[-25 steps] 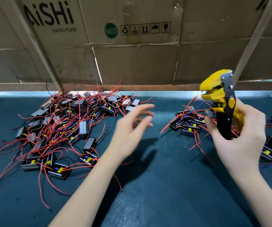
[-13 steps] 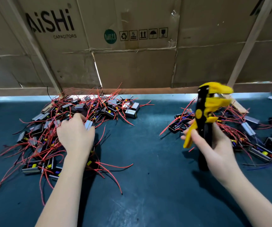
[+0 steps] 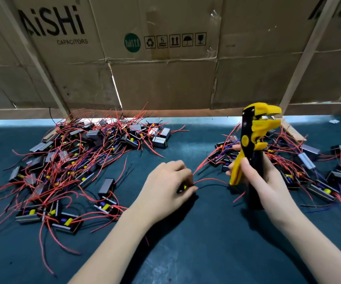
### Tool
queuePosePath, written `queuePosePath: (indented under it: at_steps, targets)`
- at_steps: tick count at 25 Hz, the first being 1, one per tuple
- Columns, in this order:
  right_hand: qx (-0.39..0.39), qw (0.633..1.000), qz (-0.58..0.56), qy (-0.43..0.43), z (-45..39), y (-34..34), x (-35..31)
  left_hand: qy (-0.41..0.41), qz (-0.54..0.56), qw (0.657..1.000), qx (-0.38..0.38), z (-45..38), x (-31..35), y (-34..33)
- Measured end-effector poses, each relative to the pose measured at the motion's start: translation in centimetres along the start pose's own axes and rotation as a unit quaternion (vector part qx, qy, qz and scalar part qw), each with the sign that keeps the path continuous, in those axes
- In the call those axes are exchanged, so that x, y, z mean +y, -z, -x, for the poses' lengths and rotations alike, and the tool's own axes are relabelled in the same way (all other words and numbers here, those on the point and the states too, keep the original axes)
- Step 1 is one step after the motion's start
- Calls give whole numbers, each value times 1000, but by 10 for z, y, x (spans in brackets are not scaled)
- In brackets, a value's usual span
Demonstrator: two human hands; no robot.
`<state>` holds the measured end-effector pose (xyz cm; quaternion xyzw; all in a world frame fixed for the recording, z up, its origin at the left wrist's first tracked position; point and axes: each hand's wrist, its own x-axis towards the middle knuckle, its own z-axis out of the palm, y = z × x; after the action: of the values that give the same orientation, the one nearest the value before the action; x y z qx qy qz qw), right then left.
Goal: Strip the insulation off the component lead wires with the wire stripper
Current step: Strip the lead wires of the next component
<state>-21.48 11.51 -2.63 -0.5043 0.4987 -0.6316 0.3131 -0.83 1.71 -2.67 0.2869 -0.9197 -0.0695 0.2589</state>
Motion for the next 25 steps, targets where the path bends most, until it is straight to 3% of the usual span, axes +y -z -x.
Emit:
queuePosePath:
  at_steps: [4,9,11,14,17,22,25]
  targets:
    - [-51,994,-91,-36,-3,10,2,63,37,997,14,0,3,-3]
    - [-30,999,25,-20,-1,6,2,34,102,990,-90,-3,-1,16]
    - [-9,999,45,-17,-1,5,5,61,131,989,-38,-4,-2,17]
    - [26,996,83,-12,-3,10,4,202,106,967,111,-3,-2,12]
    - [34,986,165,16,-5,14,5,309,19,950,27,0,-7,3]
    - [40,980,186,53,-2,9,-2,315,228,921,-6,-3,-4,1]
    - [50,978,190,69,-3,10,-3,314,282,906,-21,-3,2,-1]
